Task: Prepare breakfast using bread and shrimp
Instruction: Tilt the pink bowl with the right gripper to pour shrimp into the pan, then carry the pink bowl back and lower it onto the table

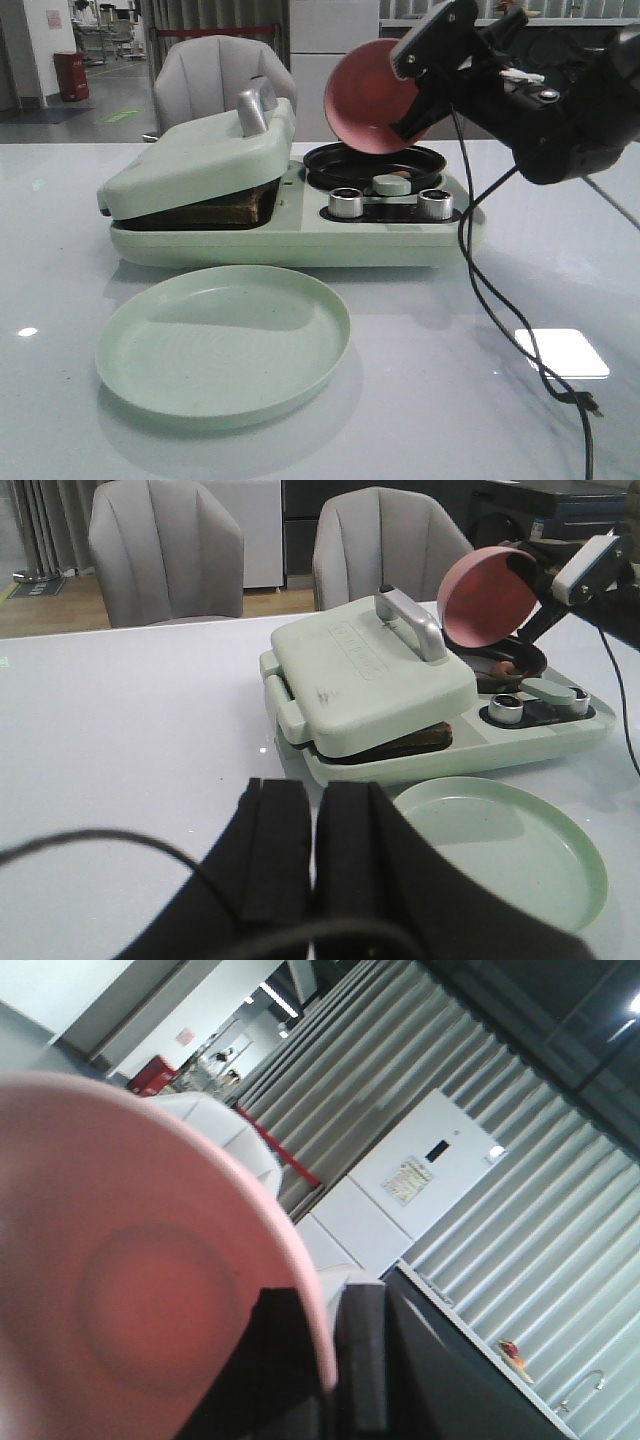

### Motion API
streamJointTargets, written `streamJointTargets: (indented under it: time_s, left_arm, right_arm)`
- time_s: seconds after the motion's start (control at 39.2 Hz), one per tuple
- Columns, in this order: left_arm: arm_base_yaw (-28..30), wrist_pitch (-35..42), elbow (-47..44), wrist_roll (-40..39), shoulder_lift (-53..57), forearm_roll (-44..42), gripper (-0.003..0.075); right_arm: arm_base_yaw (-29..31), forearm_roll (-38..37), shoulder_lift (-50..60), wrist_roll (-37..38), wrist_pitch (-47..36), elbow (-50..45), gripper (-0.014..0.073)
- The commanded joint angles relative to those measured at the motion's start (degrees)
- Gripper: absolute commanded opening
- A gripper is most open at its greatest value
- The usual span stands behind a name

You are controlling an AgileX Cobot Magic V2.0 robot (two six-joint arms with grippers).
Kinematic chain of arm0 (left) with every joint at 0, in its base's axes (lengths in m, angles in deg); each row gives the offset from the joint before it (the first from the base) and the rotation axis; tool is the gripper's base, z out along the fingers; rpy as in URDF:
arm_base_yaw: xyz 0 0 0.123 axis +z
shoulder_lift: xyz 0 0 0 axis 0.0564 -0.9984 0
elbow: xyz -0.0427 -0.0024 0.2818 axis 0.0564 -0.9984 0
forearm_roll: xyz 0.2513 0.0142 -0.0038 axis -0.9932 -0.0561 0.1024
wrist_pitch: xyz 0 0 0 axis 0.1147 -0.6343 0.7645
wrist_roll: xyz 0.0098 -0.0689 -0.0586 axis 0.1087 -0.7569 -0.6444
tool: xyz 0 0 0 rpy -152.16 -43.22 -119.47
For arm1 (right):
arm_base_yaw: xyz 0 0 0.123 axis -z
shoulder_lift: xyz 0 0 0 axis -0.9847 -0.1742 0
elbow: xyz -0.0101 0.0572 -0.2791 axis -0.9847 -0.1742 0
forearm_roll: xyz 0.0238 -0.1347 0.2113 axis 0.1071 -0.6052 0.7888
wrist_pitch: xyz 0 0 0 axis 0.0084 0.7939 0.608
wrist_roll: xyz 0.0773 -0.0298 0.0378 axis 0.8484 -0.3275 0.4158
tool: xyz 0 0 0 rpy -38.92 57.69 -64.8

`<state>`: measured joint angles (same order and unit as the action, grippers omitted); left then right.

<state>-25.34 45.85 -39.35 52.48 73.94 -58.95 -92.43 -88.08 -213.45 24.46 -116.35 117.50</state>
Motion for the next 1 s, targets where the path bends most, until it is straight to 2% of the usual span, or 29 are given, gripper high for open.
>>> streamJointTargets:
  time_s: [0.0, 0.13, 0.2, 0.23, 0.31, 0.43, 0.72, 0.97]
  left_arm:
    - [-0.3, 4.3, 1.3, -0.6, 0.1, 0.2, 0.0114]
    - [-0.3, 4.3, 1.3, -0.6, 0.1, 0.2, 0.0114]
    - [-0.3, 4.3, 1.3, -0.6, 0.1, 0.2, 0.0114]
    - [-0.3, 4.3, 1.3, -0.6, 0.1, 0.2, 0.0114]
    - [-0.3, 4.3, 1.3, -0.6, 0.1, 0.2, 0.0114]
    - [-0.3, 4.3, 1.3, -0.6, 0.1, 0.2, 0.0114]
    - [-0.3, 4.3, 1.3, -0.6, 0.1, 0.2, 0.0114]
    - [-0.3, 4.3, 1.3, -0.6, 0.1, 0.2, 0.0114]
  right_arm:
    - [0.5, 4.9, 6.3, 1.0, -9.8, 1.9, 0.0122]
    - [0.5, 14.7, 8.9, 11.8, -6.1, 1.9, 0.0122]
    - [0.5, 22.3, 11.3, 18.9, 1.1, 1.9, 0.0122]
    - [0.7, 25.7, 12.4, 21.5, 6.0, 1.9, 0.0122]
    - [1.4, 30.1, 15.2, 25.3, 16.7, 1.9, 0.0122]
    - [3.4, 31.2, 19.1, 29.5, 32.1, 1.9, 0.0122]
    - [8.5, 32.9, 26.4, 29.7, 64.5, 1.9, 0.0122]
    - [14.2, 33.2, 30.0, 29.6, 84.8, 1.9, 0.0122]
